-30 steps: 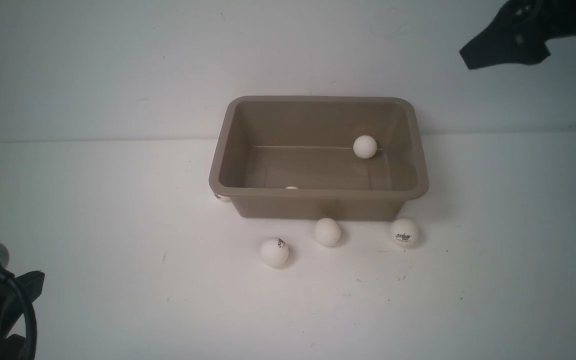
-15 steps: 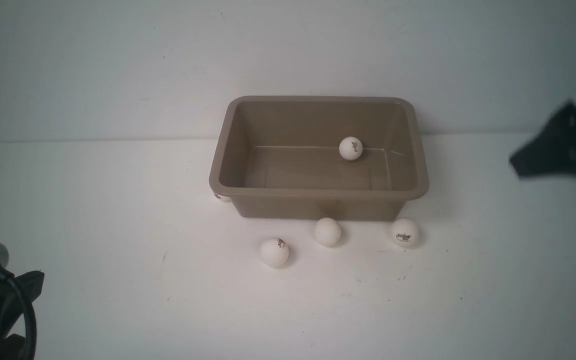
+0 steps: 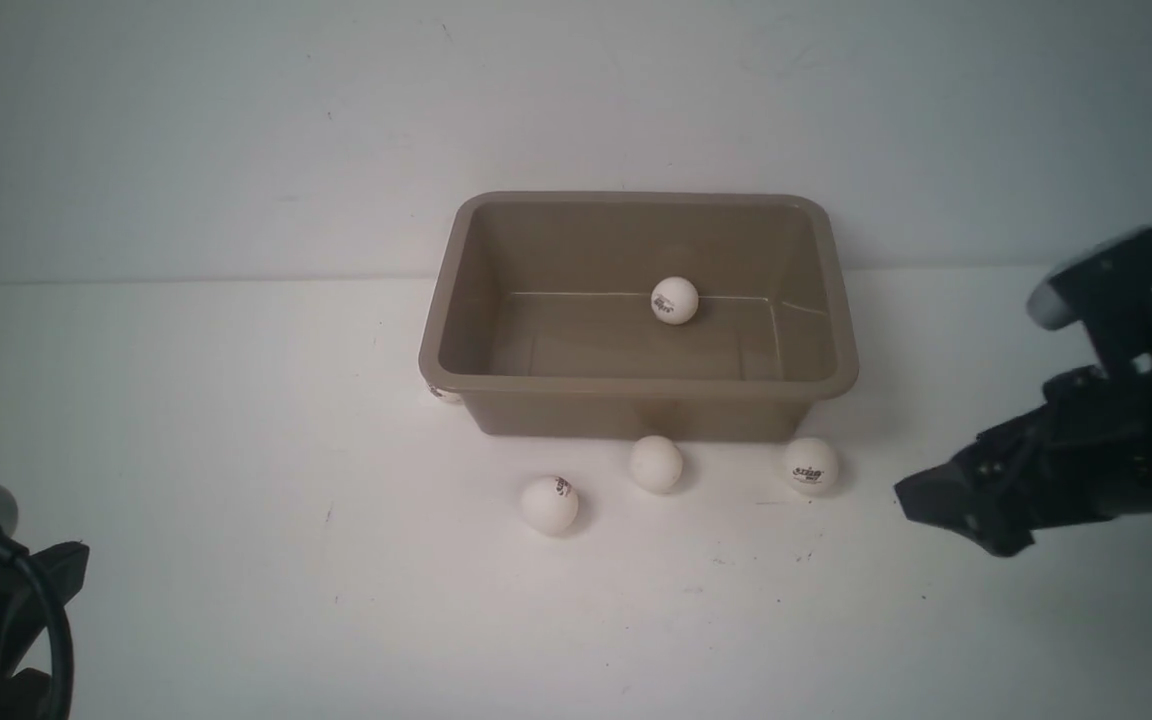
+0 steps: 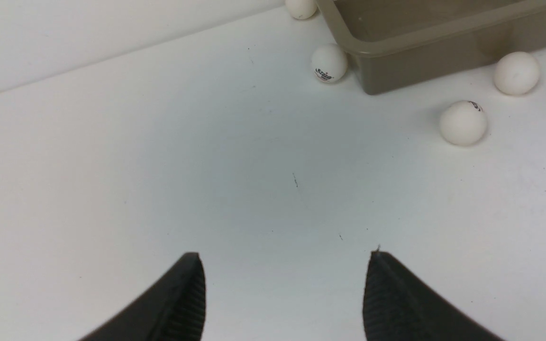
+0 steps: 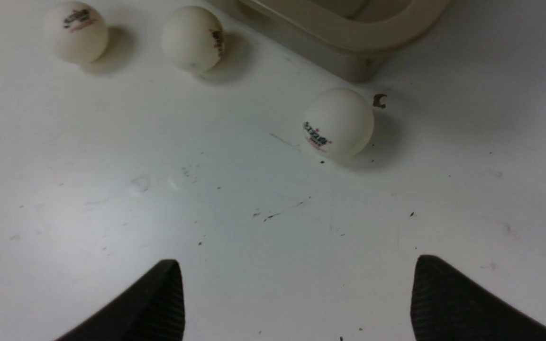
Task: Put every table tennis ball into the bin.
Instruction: Use the right arm to clamp the table tennis ball closest to it
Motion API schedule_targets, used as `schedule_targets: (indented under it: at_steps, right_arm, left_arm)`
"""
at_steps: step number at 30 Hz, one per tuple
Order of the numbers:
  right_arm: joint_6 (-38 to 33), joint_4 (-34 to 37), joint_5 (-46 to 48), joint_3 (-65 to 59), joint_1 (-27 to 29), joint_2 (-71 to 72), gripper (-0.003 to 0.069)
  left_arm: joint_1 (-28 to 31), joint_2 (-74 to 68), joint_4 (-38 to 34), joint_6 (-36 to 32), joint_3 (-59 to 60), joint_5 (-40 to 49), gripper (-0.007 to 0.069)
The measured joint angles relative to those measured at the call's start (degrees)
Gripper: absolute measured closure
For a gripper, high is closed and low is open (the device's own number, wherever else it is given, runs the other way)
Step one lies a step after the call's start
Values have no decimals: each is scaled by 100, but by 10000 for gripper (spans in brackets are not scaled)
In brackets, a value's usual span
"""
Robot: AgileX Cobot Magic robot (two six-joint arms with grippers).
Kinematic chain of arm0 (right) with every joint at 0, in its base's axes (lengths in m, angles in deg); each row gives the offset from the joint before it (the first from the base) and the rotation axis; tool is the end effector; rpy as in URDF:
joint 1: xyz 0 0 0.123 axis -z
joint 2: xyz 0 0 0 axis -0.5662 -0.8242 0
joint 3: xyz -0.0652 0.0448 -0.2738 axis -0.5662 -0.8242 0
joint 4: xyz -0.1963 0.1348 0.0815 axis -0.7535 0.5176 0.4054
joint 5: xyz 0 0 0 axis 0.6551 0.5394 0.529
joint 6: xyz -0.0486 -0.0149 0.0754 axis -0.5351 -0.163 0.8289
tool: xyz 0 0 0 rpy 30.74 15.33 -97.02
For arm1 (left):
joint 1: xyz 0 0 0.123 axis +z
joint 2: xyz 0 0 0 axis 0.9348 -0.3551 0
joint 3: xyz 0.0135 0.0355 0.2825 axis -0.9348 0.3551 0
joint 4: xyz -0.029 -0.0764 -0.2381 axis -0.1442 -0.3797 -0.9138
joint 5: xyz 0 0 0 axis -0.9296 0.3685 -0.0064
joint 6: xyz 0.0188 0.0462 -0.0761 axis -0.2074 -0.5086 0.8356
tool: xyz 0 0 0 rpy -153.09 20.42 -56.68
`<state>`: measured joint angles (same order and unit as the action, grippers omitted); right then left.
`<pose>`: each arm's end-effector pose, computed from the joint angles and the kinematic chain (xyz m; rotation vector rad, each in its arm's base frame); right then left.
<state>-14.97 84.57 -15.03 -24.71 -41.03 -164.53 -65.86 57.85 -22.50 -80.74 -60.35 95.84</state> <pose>0.2638 0.0691 0.2202 -0.6954 2.3942 0.4751 0.1053 -0.0148 0.2985 0.3246 2.0937 -0.0711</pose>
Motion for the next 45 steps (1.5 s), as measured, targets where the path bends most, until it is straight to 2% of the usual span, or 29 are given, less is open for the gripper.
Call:
schedule_targets:
  at_steps: [5,11,12,13,15,16,23,29,45]
  right_arm:
    - [-399,797,-430,0,-44,-708,80]
    - [-1900,2442,-503,0,-50,-1555,80]
    - [-1957,2501,-497,0,-50,-1572,80]
    - [-2443,3022,-482,0,-50,-1679,80]
    - [-2689,3290,-475,0,-50,-1705,80]
    - [-3083,3709,-475,0,-50,-1723,80]
    - [-4269,4781,-475,0,-50,-1771,80]
    - [-4811,4940,-382,123,-50,-2000,80]
    - [-4850,4972,-79,671,-63,-2662,80]
  left_arm:
    - [0,0,-11,0,0,0,220]
    - [0,0,-53,0,0,5,220]
    - [0,0,-58,0,0,5,220]
    - [0,0,-65,0,0,5,220]
    - [0,0,-64,0,0,5,220]
    - [0,0,-64,0,0,5,220]
    - [0,0,-64,0,0,5,220]
    - [0,0,-70,0,0,5,220]
    - [0,0,-88,0,0,5,220]
